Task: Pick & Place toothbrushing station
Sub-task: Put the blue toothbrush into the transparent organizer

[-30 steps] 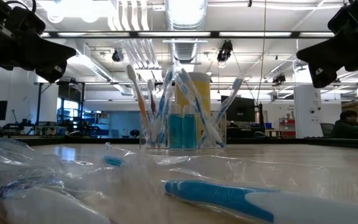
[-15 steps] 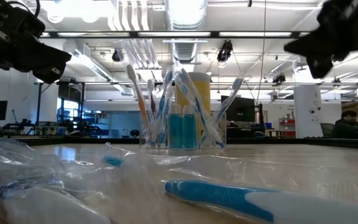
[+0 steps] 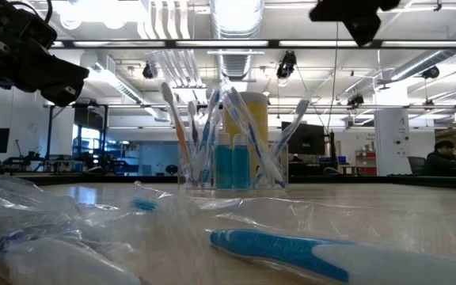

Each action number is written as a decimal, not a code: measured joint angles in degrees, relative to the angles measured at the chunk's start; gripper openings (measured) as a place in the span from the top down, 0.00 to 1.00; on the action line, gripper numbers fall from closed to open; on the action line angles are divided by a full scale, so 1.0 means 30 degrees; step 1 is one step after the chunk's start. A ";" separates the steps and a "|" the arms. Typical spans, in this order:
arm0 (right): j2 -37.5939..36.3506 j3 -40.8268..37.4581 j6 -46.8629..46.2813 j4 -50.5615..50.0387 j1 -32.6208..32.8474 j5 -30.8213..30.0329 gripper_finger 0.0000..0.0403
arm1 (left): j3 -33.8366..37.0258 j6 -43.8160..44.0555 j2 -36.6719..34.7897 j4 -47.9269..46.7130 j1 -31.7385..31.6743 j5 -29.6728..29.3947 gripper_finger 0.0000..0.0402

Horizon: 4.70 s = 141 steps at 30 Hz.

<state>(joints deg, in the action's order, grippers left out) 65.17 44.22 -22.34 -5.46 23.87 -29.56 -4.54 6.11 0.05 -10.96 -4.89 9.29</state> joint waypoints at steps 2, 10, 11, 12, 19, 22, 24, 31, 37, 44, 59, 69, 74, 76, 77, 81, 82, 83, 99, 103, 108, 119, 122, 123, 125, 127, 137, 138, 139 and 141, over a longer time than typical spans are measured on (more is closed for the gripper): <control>0.1405 0.1081 -0.0536 -0.0332 0.0423 -0.0022 0.98 | 0.0006 0.0006 0.0000 0.0162 0.0000 0.0018 0.97; 0.6529 0.4676 -0.2951 -0.1167 0.2228 -0.0138 0.98 | 0.0015 0.0936 0.0000 0.2404 0.0000 -0.0287 0.98; 0.7050 0.5167 -0.3486 -0.1560 0.2394 -0.0146 0.98 | 0.0022 0.0961 0.0000 0.2328 0.0000 -0.0299 0.98; 0.7561 0.5667 -0.4045 -0.2068 0.2534 -0.0142 0.98 | 0.0025 0.0959 0.0000 0.2356 -0.0003 -0.0325 0.98; 1.1226 0.9812 -0.8066 -0.7190 0.3660 0.0158 0.98 | 0.0058 0.0976 0.0000 0.2449 0.0000 -0.0462 0.97; 1.2874 1.1406 -0.9018 -0.8073 0.4127 0.0360 0.98 | 0.0058 0.0980 0.0000 0.2463 -0.0003 -0.0478 0.97; 1.4012 1.2409 -0.9173 -0.8178 0.4356 0.0662 0.98 | 0.0058 0.1049 0.0000 0.2471 0.0000 -0.0484 0.97; 1.7896 1.6072 -1.2216 -0.8144 0.4453 0.2674 0.82 | 0.0058 0.1968 0.0000 0.2492 0.0000 -0.0564 0.97; 2.1010 2.0481 -1.4406 -1.2512 0.3743 0.4771 0.63 | 0.0058 0.2113 0.0002 0.2479 -0.0002 -0.0540 0.96; 2.4225 2.6332 -1.4422 -1.8096 0.3024 0.5100 0.48 | 0.0058 0.1583 0.0066 0.2438 0.0000 -0.0469 0.96; 2.7185 2.9691 -1.4119 -2.0857 0.2476 0.6476 0.44 | 0.0073 0.1406 0.0364 0.2165 0.0000 -0.0433 0.97; 2.6685 2.9664 -1.4605 -2.1381 0.2435 0.7180 0.44 | 0.0267 0.1382 0.0415 0.2150 -0.0007 -0.0418 0.98; 2.6692 2.8764 -1.4539 -2.0005 0.2302 0.7814 0.44 | 0.0386 0.1585 0.0423 0.1993 -0.0007 -0.0407 0.98; 2.6692 2.8149 -1.4540 -1.9349 0.2237 0.7971 0.44 | 0.0386 0.1746 0.0423 0.1993 -0.0007 -0.0404 0.98; 2.6665 2.7829 -1.4508 -1.9097 0.2197 0.8206 0.45 | 0.0386 0.1839 0.0423 0.1997 -0.0007 -0.0404 0.98; 2.6475 2.6715 -1.4433 -1.8663 0.1923 0.9234 0.48 | 0.0386 0.1908 0.0423 0.2199 -0.0007 -0.0404 0.98; 2.6458 2.6477 -1.4317 -1.8602 0.1876 0.9320 0.50 | 0.0386 0.1951 0.0423 0.2333 -0.0007 -0.0403 0.98; 2.6444 2.6310 -1.4030 -1.8574 0.1837 0.9333 0.53 | 0.0386 0.1965 0.0423 0.2424 -0.0005 -0.0404 0.98; 2.5838 2.6165 -1.1127 -1.9131 0.1714 0.8436 0.95 | 0.0386 0.2533 0.0423 0.2492 -0.0007 -0.0404 0.98; 2.4656 2.5997 -0.9642 -1.9127 0.2098 0.6009 0.95 | 0.0386 0.2535 0.0423 0.2492 -0.0005 -0.0413 0.98; 2.1001 2.5785 -0.5560 -1.7239 0.2474 0.3835 0.96 | 0.0386 0.2503 0.0423 0.2500 -0.0007 -0.0433 0.98; 1.2539 1.8306 0.0391 -1.0443 0.2618 -0.0313 0.96 | 0.0386 0.2149 0.0423 0.2755 -0.0007 -0.0462 0.98; 1.0007 1.4452 0.1657 -0.7206 0.2592 -0.0242 0.96 | 0.0386 0.2104 0.0423 0.3161 -0.0007 -0.0469 0.98; 0.9142 1.3120 0.2132 -0.6023 0.2600 -0.0186 0.96 | 0.0386 0.2019 0.0423 0.3330 -0.0007 -0.0472 0.98; 0.7186 1.0784 0.2990 -0.3886 0.2607 -0.0177 0.96 | 0.0385 0.1999 0.0423 0.3601 -0.0007 -0.0476 0.98; 0.5277 0.8560 0.3541 -0.1888 0.2466 -0.0245 0.96 | 0.0386 0.2069 0.0430 0.3571 -0.0007 -0.0476 0.98; -0.1403 -0.0304 0.6772 0.4318 0.1254 -0.0057 0.96 | 0.0961 0.1008 0.0481 0.3487 -0.0007 -0.2470 0.98; -0.2046 -0.1014 0.6938 0.4321 0.1023 0.0028 0.96 | 0.1002 0.1007 0.0494 0.3447 -0.0007 -0.2799 0.98; -0.2677 -0.1794 0.7032 0.4355 0.0754 0.0065 0.96 | 0.1025 0.1005 0.0533 0.3442 -0.0007 -0.3096 0.98; -0.4113 -0.3203 0.7069 0.5043 0.0158 0.0431 0.96 | 0.1057 0.0953 0.0550 0.3477 -0.0007 -0.3445 0.98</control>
<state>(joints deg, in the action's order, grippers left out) 52.84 34.61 -1.13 9.67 24.35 -28.27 -1.36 8.97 1.71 -0.53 -4.91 -1.05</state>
